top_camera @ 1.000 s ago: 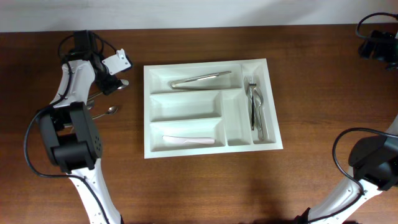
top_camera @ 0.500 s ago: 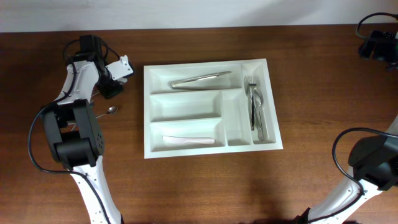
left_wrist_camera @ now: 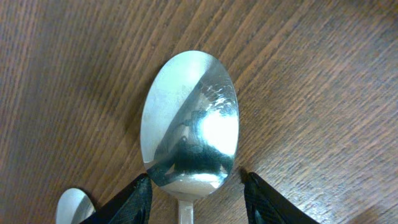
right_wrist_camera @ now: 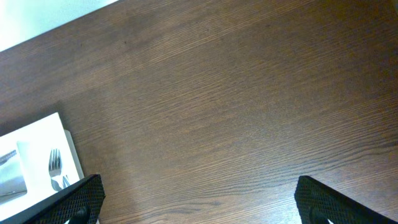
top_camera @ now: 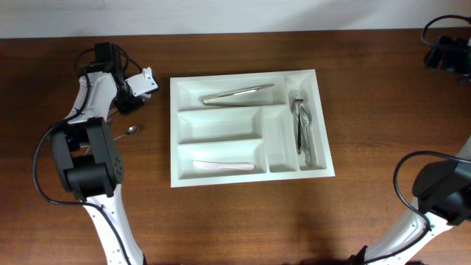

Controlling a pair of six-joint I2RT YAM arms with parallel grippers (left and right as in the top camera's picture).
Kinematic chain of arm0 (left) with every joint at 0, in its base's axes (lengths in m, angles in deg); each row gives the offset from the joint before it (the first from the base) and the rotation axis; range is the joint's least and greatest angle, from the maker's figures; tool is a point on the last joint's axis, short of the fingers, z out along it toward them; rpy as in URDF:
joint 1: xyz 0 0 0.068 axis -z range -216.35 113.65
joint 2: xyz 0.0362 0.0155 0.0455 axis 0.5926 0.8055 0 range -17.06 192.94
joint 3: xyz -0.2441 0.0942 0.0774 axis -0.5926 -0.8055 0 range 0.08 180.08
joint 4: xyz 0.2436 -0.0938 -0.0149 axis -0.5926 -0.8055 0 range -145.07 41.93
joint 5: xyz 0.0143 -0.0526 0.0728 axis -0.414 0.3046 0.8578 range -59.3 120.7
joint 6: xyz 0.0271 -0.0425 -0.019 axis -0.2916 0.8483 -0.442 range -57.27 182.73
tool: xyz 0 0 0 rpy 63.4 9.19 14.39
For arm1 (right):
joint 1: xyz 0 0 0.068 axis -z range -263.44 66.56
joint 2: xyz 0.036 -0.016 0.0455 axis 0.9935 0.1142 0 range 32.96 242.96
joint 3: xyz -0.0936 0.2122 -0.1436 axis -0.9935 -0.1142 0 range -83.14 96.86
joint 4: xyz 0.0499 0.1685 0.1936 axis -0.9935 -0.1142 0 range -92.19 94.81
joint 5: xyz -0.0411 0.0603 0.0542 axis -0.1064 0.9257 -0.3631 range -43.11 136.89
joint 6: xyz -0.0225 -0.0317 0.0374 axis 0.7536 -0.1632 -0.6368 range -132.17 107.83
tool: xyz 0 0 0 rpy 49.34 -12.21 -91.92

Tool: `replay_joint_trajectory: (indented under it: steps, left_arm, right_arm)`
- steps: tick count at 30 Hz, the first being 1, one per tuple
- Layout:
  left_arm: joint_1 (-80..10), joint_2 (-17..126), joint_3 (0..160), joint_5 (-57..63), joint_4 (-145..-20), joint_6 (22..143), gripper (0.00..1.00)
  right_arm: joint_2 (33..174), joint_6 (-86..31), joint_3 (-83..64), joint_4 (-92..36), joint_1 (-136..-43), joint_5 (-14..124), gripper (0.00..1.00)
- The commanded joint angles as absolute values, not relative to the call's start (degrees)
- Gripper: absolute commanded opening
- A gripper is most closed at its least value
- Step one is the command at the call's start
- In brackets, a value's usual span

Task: Pack container
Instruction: 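Lower left gripper and grasp a silver spoon by its handle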

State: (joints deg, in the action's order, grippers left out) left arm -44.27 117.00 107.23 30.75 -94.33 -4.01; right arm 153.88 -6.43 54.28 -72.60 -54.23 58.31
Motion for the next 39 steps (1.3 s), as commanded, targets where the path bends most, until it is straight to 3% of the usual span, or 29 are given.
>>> replay_joint_trajectory:
  steps: [1, 7, 18, 30, 37, 39]
  left_arm:
    - [-44.1, 117.9, 108.0, 30.1, -95.3, -3.5, 0.5]
    - [-44.1, 117.9, 108.0, 27.1, -96.6, -3.1, 0.51]
    - [-45.4, 117.9, 108.0, 23.9, -101.5, -2.3, 0.63]
    - [-45.6, 118.0, 108.0, 23.4, -98.7, -7.6, 0.64]
    - [-45.5, 118.0, 108.0, 22.5, -98.9, -7.6, 0.56]
    - [-45.6, 118.0, 108.0, 22.5, -98.9, -7.6, 0.46]
  right_arm:
    - [153.5, -6.9, 54.0, -72.6, -54.2, 58.0, 0.99]
    - [153.5, -6.9, 54.0, -72.6, -54.2, 58.0, 0.99]
    - [153.5, -6.9, 54.0, -72.6, -54.2, 58.0, 0.99]
    - [153.5, -6.9, 54.0, -72.6, -54.2, 58.0, 0.99]
    - [153.5, -6.9, 54.0, -72.6, -54.2, 58.0, 0.99]
    - [153.5, -6.9, 54.0, -72.6, -54.2, 58.0, 0.99]
